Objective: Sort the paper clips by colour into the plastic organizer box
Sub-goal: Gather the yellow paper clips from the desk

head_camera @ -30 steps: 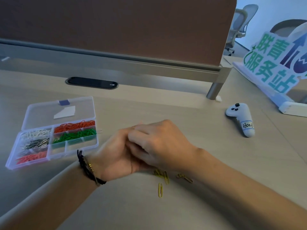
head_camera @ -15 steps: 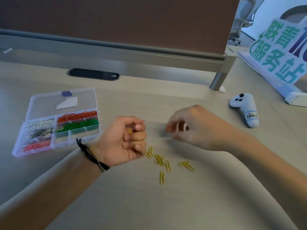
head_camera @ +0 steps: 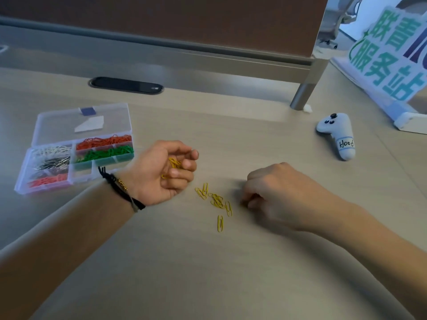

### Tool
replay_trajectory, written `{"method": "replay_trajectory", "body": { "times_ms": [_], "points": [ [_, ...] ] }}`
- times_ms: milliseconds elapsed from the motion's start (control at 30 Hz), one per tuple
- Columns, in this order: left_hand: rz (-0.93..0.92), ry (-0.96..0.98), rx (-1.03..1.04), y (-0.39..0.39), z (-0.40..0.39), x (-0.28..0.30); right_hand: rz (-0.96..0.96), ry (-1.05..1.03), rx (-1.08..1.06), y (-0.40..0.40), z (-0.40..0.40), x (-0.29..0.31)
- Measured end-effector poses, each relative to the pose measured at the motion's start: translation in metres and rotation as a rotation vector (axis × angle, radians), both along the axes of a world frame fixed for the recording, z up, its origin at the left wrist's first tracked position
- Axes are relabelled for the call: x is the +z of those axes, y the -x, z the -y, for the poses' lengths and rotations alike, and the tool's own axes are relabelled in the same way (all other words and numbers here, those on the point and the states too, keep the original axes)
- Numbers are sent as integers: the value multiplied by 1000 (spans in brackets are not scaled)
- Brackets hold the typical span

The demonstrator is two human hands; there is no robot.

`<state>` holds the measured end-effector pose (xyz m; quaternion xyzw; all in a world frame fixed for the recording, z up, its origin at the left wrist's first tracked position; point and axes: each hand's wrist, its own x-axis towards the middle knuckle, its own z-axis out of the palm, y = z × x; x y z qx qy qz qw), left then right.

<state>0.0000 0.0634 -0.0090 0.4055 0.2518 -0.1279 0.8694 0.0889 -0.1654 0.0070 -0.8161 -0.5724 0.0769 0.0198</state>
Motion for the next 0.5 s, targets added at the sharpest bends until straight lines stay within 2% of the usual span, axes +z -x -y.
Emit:
{"method": "replay_trajectory", "body": {
  "times_ms": [133, 267, 400, 500],
  "points": [
    [29, -149, -133, 3, 2, 1, 52, 32, -10, 4, -4, 5],
    [29, -153, -191, 5, 0, -1, 147, 66, 25, 10, -11, 8],
    [27, -149, -288, 7, 2, -4, 328, 25, 169, 6, -18, 2],
    [42, -155, -335, 7, 5, -4, 311, 36, 142, 3, -24, -3]
  ]
}}
